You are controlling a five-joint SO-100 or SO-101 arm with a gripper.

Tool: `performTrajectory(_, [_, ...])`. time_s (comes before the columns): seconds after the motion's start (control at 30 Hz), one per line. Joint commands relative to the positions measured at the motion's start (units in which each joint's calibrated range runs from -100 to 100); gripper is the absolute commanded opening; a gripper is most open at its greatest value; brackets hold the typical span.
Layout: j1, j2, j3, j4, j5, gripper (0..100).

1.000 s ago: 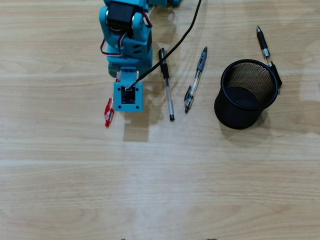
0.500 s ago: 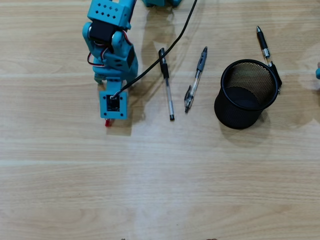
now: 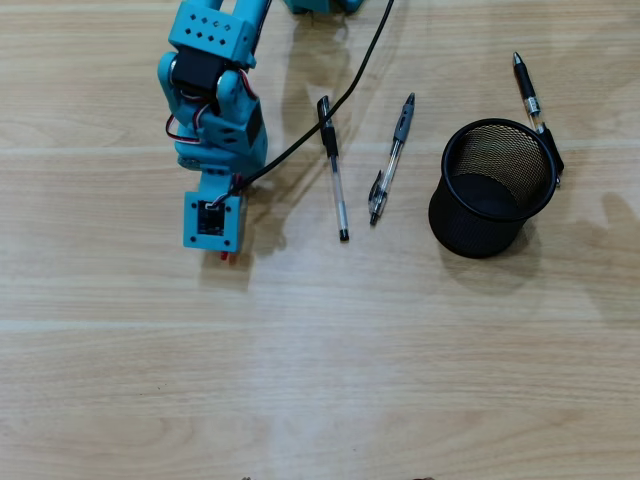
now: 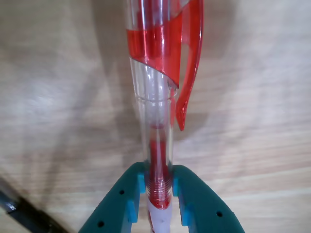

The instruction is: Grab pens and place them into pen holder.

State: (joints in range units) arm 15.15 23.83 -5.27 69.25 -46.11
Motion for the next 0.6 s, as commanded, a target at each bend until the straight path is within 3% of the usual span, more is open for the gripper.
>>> performTrajectory(0.0, [-2.65, -10.81, -10.71, 2.21, 0.58, 2])
performTrajectory(0.13, [-9.67, -19.26, -22.21, 1.79, -0.93, 2])
performTrajectory(0.27, [-18.06, -26.95, -22.21, -0.11, -7.0, 2])
performTrajectory(0.4, [-24.99, -37.35, -6.28, -12.48, -10.66, 2])
performTrajectory(0.57, [-31.53, -47.16, 22.24, -38.95, -14.68, 2])
